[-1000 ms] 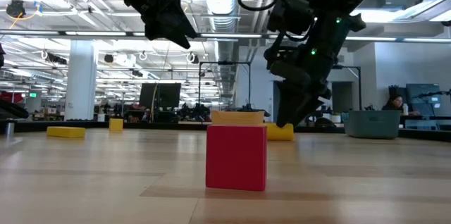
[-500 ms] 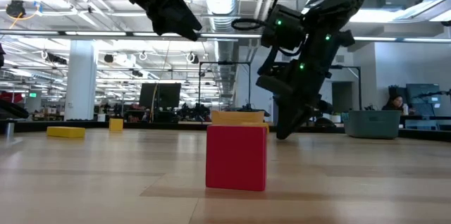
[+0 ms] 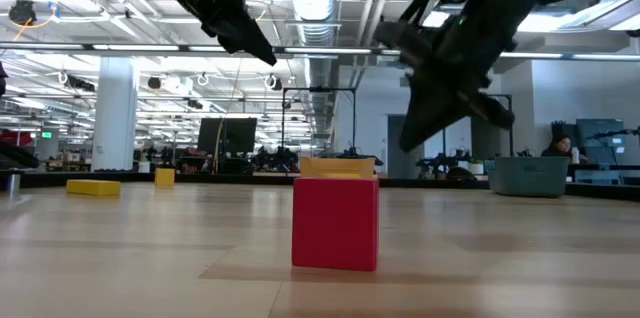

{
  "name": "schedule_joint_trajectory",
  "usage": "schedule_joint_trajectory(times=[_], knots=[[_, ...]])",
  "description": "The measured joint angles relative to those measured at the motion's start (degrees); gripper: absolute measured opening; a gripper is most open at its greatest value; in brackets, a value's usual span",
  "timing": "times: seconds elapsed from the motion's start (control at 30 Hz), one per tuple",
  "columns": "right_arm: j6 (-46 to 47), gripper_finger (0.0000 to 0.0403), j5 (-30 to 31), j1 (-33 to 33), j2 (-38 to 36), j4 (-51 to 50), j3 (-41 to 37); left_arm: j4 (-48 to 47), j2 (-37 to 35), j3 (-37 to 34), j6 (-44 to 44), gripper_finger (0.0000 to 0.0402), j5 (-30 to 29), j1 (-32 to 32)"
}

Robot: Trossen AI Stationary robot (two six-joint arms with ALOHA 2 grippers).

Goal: Sort & place blocks by color
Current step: Put the right yellow block into the yellow bin

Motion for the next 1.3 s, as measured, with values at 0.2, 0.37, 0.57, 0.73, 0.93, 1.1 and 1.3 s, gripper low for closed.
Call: schedule_joint_trajectory(times=[0.2, 0.37, 0.57, 0.73, 0.93, 1.1, 1.3], knots=[[6.2, 0.0003, 7.4, 3.4, -2.4, -2.4, 0.0, 3.5, 0.0, 0.0, 0.7, 0.0293, 5.0, 2.3], [5.2, 0.0026, 7.6, 0.3, -2.5, -3.0, 0.0, 7.1, 0.0, 0.0, -3.6, 0.0293, 5.3, 3.1], [-5.0, 0.0084, 7.2, -6.7, -2.5, 3.0, 0.1, 12.6, 5.1, 0.1, -4.0, 0.0293, 4.3, 5.3], [-15.5, 0.0124, 3.1, -14.3, -2.5, 4.5, 0.1, 14.5, 12.4, 0.0, -10.5, 0.0293, 0.9, 8.8], [-28.0, 0.0158, -5.0, -23.1, -2.5, 6.0, 0.1, 19.0, 20.0, 0.0, -14.3, 0.0293, -2.4, 13.4], [-35.9, 0.0172, -15.3, -30.0, -1.6, 9.6, 0.1, 31.2, 29.2, 0.1, -4.6, 0.0293, 2.0, 15.3], [-42.9, 0.017, -21.6, -35.2, -1.4, 13.2, 0.2, 28.7, 35.3, 4.2, -9.1, 0.0293, 1.0, 15.5]])
